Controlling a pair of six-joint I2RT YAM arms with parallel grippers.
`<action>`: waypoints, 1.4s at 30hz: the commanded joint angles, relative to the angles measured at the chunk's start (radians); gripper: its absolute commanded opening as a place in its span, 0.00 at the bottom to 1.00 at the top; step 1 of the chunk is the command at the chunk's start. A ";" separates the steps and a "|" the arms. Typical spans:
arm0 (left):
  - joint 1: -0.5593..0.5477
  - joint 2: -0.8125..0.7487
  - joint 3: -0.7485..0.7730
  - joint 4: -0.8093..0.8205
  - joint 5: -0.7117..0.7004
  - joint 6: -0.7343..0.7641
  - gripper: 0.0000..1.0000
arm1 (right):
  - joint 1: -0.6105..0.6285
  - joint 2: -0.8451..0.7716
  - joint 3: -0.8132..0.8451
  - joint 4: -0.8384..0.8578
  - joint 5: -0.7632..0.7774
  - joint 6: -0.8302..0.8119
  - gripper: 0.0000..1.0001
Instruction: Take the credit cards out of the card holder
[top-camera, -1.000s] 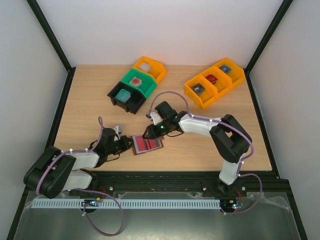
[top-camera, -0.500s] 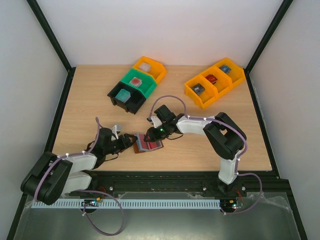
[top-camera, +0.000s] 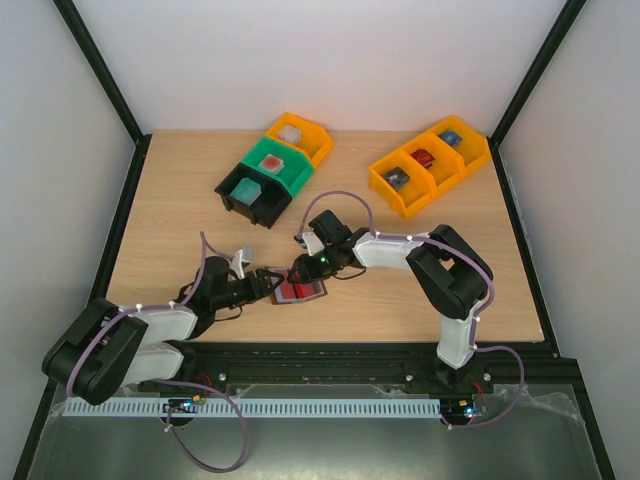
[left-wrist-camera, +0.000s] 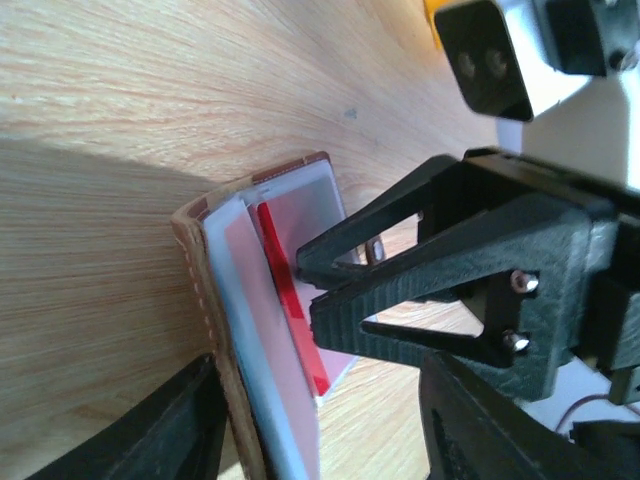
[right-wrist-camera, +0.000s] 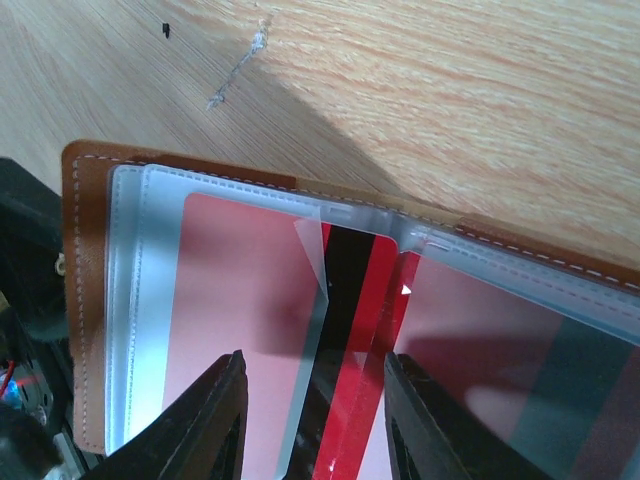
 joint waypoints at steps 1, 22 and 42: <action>-0.027 0.028 0.019 0.034 -0.062 0.009 0.49 | 0.003 0.022 -0.025 -0.002 0.012 0.005 0.38; -0.028 -0.026 -0.004 0.046 -0.079 0.032 0.02 | -0.075 -0.131 -0.166 0.204 -0.207 -0.008 0.39; -0.077 0.115 0.071 0.021 -0.083 0.026 0.43 | -0.084 -0.025 -0.207 0.316 -0.163 0.102 0.36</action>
